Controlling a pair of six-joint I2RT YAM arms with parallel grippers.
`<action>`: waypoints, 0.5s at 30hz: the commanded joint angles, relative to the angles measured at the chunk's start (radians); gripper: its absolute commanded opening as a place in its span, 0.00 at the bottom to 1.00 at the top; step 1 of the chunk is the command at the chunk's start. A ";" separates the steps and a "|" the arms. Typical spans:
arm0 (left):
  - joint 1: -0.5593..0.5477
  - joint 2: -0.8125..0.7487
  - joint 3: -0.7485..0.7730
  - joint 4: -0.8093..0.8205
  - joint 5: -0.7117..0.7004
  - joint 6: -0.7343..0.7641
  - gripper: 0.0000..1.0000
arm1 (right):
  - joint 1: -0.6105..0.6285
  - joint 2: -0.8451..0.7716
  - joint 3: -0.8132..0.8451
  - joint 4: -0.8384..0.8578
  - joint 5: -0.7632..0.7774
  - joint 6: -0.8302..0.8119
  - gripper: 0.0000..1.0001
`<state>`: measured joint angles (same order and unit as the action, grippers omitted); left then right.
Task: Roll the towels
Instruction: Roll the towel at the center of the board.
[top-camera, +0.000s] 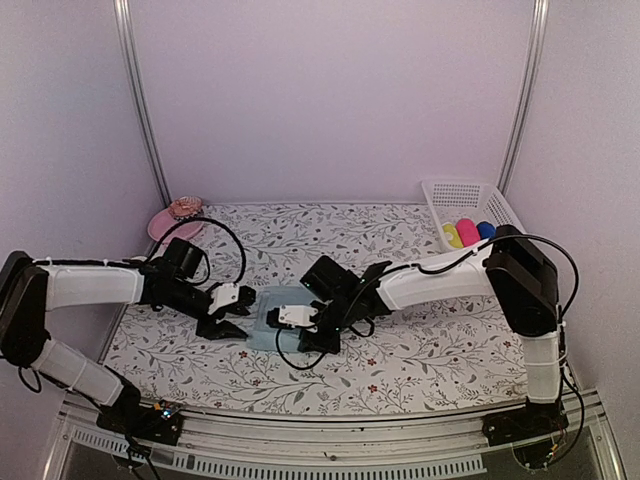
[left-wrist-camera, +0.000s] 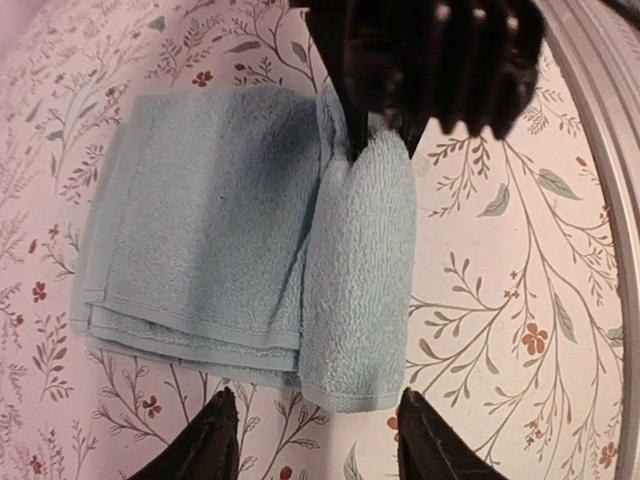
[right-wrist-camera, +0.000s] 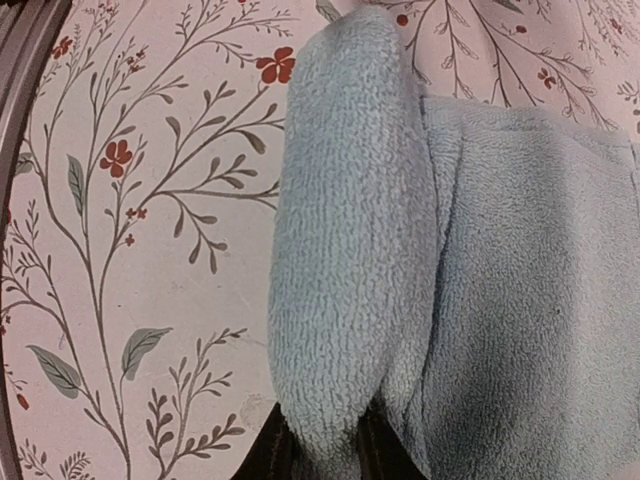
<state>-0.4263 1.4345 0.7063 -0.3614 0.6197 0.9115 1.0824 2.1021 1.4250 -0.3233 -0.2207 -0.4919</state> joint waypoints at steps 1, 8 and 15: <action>0.006 -0.130 -0.158 0.247 -0.043 0.035 0.55 | -0.009 0.066 0.073 -0.176 -0.189 0.074 0.21; -0.051 -0.354 -0.412 0.476 -0.106 0.146 0.56 | -0.036 0.102 0.145 -0.249 -0.369 0.150 0.21; -0.174 -0.483 -0.527 0.545 -0.189 0.210 0.57 | -0.080 0.159 0.207 -0.289 -0.477 0.230 0.20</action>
<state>-0.5453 0.9859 0.2058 0.0940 0.4850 1.0676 1.0271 2.2036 1.5993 -0.5415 -0.5770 -0.3279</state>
